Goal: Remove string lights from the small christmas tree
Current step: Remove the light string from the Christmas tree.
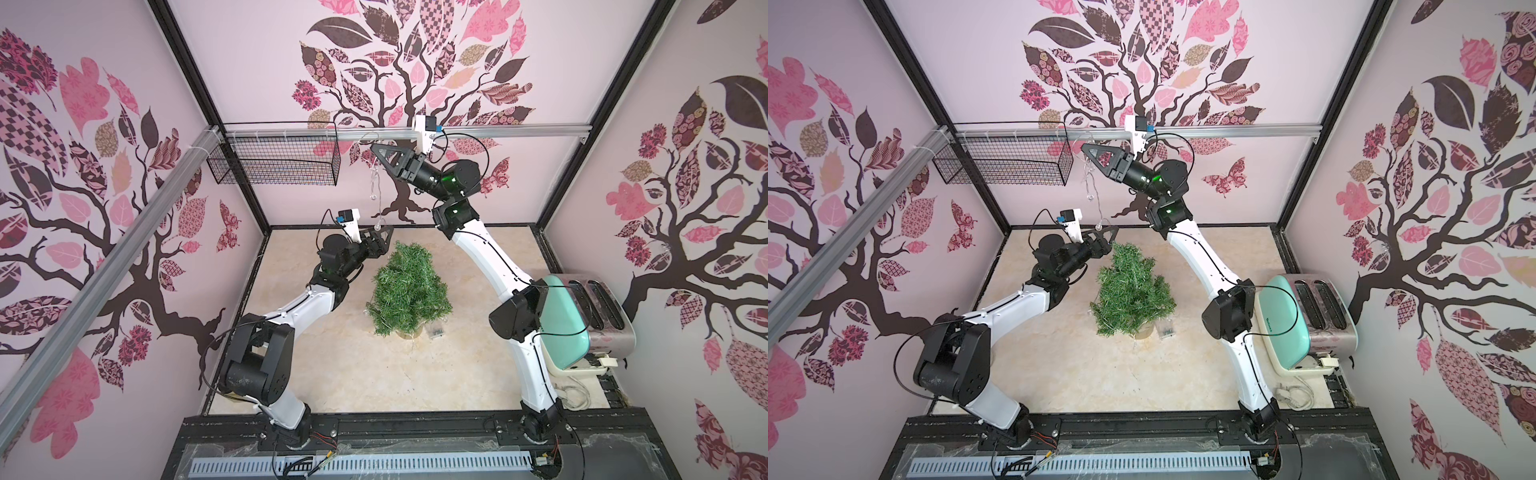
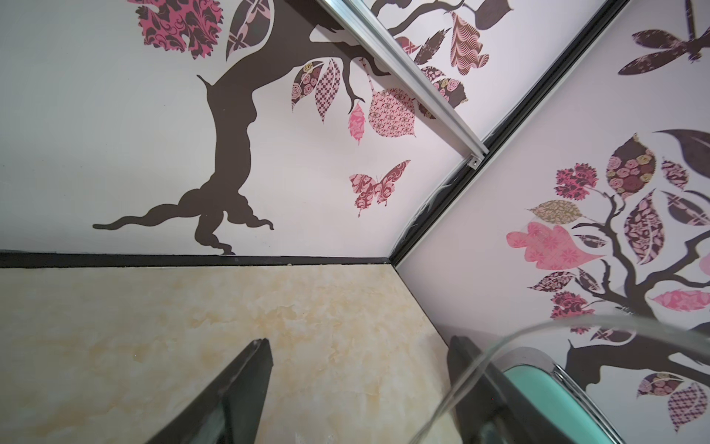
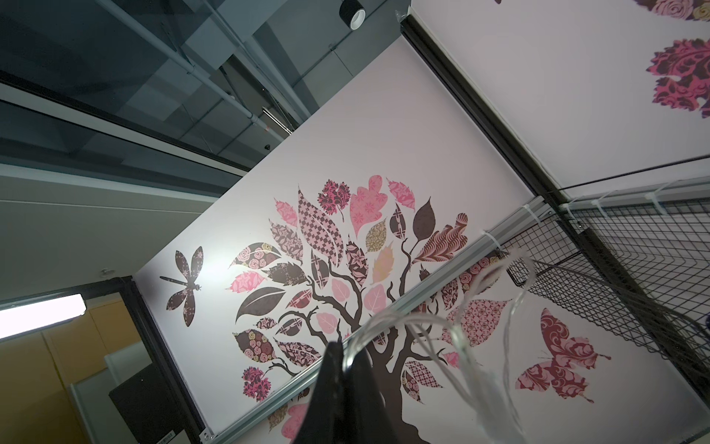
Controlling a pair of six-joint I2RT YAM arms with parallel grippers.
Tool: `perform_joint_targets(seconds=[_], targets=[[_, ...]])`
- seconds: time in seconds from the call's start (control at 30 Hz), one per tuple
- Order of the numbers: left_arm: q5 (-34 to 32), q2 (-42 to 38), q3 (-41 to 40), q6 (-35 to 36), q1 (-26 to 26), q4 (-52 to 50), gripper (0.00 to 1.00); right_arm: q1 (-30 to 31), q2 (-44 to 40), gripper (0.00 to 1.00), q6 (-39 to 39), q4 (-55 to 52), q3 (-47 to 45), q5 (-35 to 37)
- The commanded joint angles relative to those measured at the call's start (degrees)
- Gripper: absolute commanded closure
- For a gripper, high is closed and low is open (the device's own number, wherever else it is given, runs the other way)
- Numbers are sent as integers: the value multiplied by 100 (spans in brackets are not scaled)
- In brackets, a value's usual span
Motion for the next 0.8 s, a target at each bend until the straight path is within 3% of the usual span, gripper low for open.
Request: perform_joint_targets(seconds=[0.0, 0.1, 0.2, 0.43, 0.77], targets=[[-178, 109, 275, 245, 10, -234, 28, 34, -404, 100, 28, 313, 40, -138], [-118, 177, 405, 281, 60, -298, 35, 32, -480, 100, 41, 378, -42, -159], [-118, 213, 522, 305, 128, -369, 49, 32, -552, 100, 53, 418, -130, -179], [-85, 83, 497, 184, 398, -404, 100, 18, -813, 100, -170, 323, -644, -189], [-340, -759, 194, 372, 695, -838, 100, -59, -935, 100, -1336, -1131, -992, -406]])
